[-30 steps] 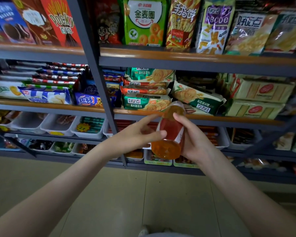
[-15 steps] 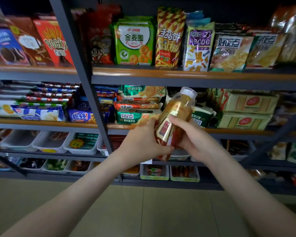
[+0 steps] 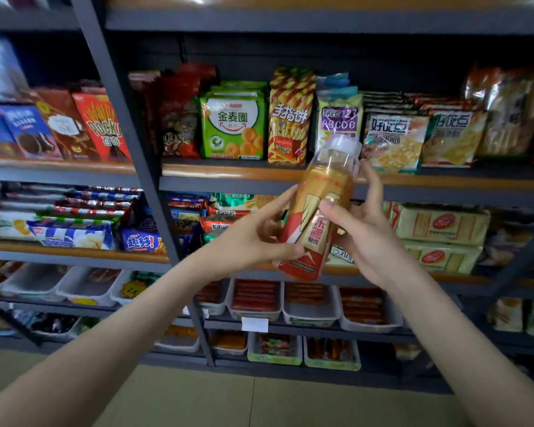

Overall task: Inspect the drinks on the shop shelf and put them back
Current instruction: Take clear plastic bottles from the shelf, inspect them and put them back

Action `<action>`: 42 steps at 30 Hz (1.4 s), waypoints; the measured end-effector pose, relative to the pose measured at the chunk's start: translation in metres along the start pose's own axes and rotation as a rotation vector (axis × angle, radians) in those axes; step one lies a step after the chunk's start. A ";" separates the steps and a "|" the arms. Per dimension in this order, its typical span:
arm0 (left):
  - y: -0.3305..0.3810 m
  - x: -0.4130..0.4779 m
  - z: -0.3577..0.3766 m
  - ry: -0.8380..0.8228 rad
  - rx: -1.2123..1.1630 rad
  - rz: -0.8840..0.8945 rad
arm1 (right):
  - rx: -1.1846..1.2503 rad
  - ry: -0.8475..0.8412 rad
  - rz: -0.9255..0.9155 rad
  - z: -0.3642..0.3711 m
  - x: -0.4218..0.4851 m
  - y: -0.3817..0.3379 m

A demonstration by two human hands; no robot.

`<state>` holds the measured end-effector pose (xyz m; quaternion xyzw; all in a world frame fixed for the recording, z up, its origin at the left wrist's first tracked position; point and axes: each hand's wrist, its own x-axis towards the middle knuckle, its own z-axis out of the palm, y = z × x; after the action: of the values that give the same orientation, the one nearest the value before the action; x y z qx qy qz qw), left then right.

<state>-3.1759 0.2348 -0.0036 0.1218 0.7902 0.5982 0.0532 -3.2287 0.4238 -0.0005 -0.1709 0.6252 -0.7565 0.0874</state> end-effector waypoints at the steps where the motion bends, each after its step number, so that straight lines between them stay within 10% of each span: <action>1: 0.005 0.006 -0.001 0.038 0.017 0.033 | -0.066 -0.005 -0.047 0.000 0.004 -0.006; 6: 0.042 0.029 -0.015 0.284 0.493 0.223 | -0.524 0.063 -0.236 0.010 0.035 -0.041; 20: 0.147 0.108 -0.199 0.818 1.039 0.723 | -0.519 0.443 -1.058 0.068 0.179 -0.192; 42: 0.166 0.194 -0.285 0.958 1.317 0.806 | -1.231 0.345 -0.211 0.047 0.332 -0.255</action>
<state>-3.4069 0.0613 0.2463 0.1331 0.8072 -0.0145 -0.5749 -3.4978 0.3180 0.3053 -0.1264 0.9295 -0.2807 -0.2033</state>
